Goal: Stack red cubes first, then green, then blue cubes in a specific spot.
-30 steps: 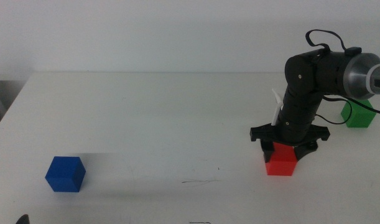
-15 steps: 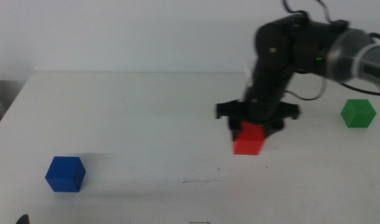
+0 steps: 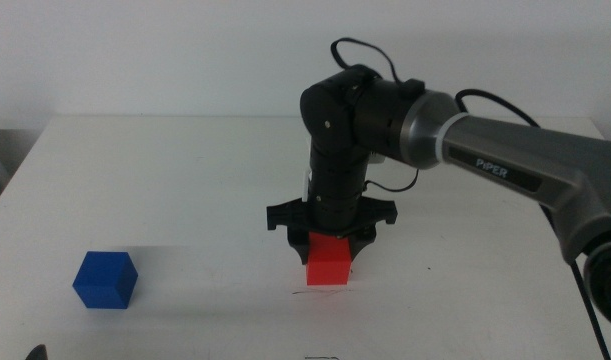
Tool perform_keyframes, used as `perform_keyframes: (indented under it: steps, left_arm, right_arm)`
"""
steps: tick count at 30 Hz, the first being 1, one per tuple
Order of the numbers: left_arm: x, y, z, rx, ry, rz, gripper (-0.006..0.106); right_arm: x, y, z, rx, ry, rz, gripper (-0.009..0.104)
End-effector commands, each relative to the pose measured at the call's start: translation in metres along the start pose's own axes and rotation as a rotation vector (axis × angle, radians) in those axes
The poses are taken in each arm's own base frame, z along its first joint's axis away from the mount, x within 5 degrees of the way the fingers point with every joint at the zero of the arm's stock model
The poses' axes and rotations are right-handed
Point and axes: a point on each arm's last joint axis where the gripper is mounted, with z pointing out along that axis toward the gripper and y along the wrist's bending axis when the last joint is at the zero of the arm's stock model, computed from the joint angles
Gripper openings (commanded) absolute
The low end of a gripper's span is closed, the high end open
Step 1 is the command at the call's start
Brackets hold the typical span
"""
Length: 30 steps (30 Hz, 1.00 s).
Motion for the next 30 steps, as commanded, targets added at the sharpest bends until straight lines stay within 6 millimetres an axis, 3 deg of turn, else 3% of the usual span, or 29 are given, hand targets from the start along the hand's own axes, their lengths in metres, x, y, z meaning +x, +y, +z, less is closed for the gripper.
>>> perform_keyframes:
  steps: [1, 25, 30]
  left_arm:
    - [-0.008, 0.0, -0.002, 0.0, -0.1, -0.016, 0.093]
    - [-0.008, 0.0, -0.002, 0.0, -0.1, -0.016, 0.093]
    - [-0.008, 0.0, -0.002, 0.0, -0.1, -0.016, 0.093]
  right_arm:
    - [0.001, 0.003, -0.032, -0.032, -0.055, 0.009, -0.001]
    - [-0.007, 0.011, -0.008, -0.043, -0.108, 0.025, -0.001]
    - [-0.007, 0.012, -0.008, -0.045, -0.108, 0.046, 0.009]
